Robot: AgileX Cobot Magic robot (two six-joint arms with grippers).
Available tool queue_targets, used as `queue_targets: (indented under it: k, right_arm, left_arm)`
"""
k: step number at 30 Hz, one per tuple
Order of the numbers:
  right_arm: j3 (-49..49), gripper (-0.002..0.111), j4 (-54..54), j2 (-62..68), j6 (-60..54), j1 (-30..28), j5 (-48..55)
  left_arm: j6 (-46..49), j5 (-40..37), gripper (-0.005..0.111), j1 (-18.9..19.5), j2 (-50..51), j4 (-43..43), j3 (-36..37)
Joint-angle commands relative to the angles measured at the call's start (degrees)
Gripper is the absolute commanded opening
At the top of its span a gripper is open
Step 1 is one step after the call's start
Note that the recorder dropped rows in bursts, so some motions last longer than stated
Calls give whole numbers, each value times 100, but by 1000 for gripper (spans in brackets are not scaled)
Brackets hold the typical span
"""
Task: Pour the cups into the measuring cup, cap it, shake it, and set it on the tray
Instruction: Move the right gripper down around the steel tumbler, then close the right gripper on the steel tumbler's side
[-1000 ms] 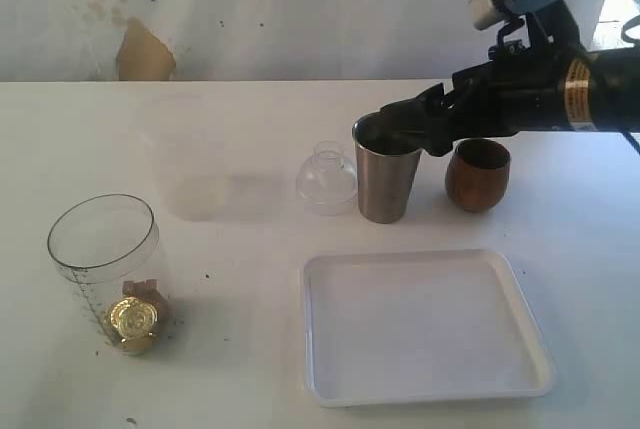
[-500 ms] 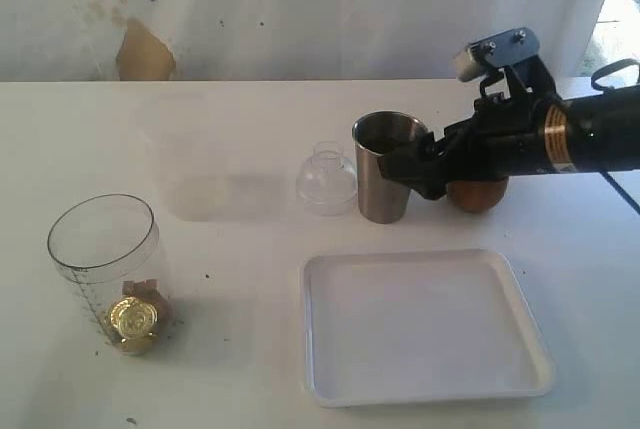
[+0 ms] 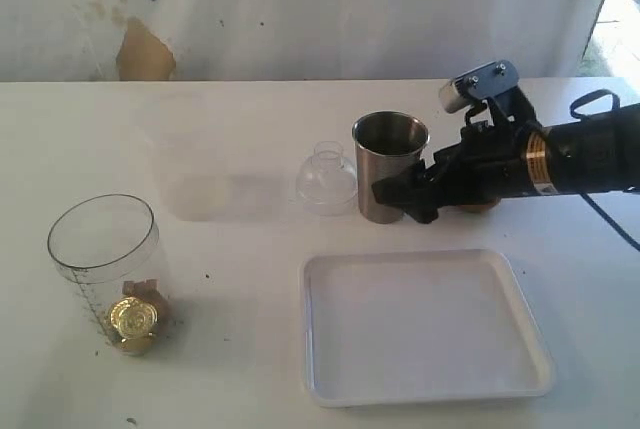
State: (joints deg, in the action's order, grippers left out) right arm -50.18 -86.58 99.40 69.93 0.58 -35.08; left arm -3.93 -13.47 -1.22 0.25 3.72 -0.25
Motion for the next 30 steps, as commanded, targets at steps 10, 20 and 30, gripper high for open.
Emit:
queue_targets:
  k: [10,20,30]
  right_arm:
    - [10,105,1708,776,-1698,8,-145]
    - [10,105,3023,1246,-2995,8,-871]
    - [-1,105,3414,1708,-3983,8,-1505]
  left_arm:
    - [-12,10,0,-8,-25,3,25]
    - [-12,10,0,-8,-25,3,25]
    - [-12,10,0,-8,-25,3,25]
